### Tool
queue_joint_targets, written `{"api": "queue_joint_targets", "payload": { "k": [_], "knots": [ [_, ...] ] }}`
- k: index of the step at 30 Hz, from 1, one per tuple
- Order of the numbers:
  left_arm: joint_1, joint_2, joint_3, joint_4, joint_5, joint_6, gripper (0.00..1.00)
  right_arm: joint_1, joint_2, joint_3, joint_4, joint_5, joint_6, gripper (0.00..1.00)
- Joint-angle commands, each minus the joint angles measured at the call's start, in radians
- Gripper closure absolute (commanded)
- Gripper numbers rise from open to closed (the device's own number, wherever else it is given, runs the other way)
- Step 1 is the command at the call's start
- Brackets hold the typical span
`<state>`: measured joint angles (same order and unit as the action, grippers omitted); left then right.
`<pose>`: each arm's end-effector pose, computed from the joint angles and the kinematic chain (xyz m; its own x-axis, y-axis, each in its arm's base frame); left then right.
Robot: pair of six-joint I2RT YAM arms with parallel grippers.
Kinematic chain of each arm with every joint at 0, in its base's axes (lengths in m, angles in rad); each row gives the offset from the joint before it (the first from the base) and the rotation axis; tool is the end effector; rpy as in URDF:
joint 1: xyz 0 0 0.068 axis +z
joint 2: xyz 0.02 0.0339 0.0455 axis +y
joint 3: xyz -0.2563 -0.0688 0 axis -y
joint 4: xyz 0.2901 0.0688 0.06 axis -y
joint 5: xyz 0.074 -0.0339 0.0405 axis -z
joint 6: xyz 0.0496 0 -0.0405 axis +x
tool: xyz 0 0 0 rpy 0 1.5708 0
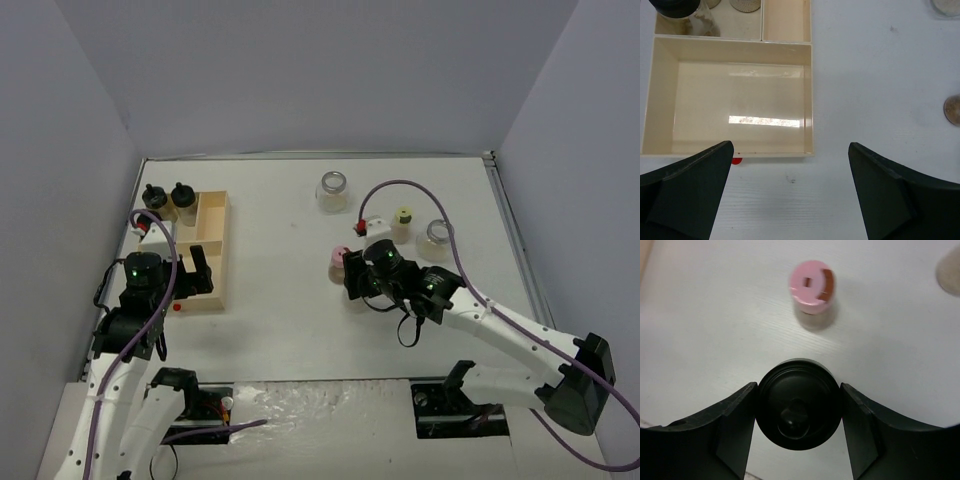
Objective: Organize the condiment bottles
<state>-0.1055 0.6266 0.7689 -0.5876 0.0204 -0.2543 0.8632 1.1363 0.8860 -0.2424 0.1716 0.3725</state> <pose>0.2014 -0.0223 0.3111 -0.4457 -0.2057 -0.8712 0.0119 0.9718 -0.2355 0.2120 0.2349 0.2741 -0.5233 -0.0601 -0.8500 -0.4944 0.8338 0.2454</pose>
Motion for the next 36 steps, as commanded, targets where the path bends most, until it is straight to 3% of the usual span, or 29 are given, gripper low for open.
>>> {"api": "queue_joint_targets", "payload": {
  "k": [1,12,21,26,30,34,36],
  "knots": [
    [-0.002,0.004,0.050,0.029,-0.037,0.007,0.03,0.108,0.163,0.225,0.089,-0.030,-0.083,1.00],
    [-0.003,0.006,0.051,0.025,-0.055,0.006,0.03,0.142,0.532,0.478,0.210,-0.074,-0.259,1.00],
    [-0.003,-0.001,0.045,0.031,-0.032,0.007,0.03,0.143,0.651,0.480,0.321,-0.099,-0.293,0.97],
    [-0.006,-0.004,0.036,0.048,0.051,-0.002,0.03,0.142,0.660,0.423,0.359,-0.104,-0.285,0.74],
    [-0.018,0.009,0.038,0.042,0.116,-0.023,0.03,0.143,0.624,0.368,0.385,-0.124,-0.257,0.26],
    [-0.025,0.019,0.049,0.037,0.170,-0.046,0.03,0.151,0.512,0.319,0.388,-0.117,-0.229,0.08],
    [-0.028,0.021,0.058,0.042,0.188,-0.058,0.03,0.152,0.453,0.280,0.381,-0.108,-0.211,0.04]
  ]
}}
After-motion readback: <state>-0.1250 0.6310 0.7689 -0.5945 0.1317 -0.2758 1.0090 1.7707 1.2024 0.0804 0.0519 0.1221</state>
